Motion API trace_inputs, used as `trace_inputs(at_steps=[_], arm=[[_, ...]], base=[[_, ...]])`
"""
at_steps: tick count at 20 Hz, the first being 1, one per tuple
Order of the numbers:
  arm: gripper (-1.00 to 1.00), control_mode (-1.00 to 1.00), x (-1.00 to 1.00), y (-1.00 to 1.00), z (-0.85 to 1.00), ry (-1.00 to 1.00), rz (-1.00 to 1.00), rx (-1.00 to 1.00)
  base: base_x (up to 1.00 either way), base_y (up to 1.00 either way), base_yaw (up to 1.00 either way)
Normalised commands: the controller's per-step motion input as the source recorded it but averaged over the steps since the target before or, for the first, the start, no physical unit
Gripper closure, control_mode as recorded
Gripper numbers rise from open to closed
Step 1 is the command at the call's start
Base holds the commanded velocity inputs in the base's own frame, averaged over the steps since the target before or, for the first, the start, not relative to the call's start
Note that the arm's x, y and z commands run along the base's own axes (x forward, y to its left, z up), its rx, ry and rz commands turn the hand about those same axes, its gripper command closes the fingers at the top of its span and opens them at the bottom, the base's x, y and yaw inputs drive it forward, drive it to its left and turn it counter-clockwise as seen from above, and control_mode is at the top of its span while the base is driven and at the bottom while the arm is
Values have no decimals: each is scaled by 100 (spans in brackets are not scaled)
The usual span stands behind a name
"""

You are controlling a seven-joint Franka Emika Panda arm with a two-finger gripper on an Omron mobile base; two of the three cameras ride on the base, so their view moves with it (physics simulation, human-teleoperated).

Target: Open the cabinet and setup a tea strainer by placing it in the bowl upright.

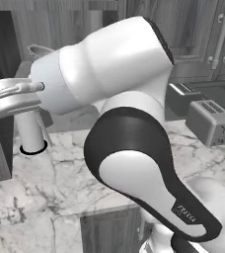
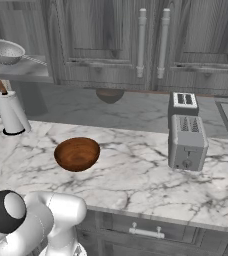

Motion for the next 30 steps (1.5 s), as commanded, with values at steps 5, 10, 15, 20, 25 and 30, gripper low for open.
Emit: trace_inputs(at_steps=[5,10,15,20,25,30], arm=[[-100,-100,-41,-51,0,2,-6,-4],[-100,-100,-20,-65,0,12,-7,0],[-100,-100,0,-76,0,15,-9,0],[-100,-100,0,-56,-10,10,-11,-7],[-100,-100,7,-29,-23,5,-16,-24],[-100,-100,16,-23,-24,3,-16,-31]], base=[[0,0,0],[0,0,0],[0,0,0],[0,0,0],[0,0,0],[0,0,0]])
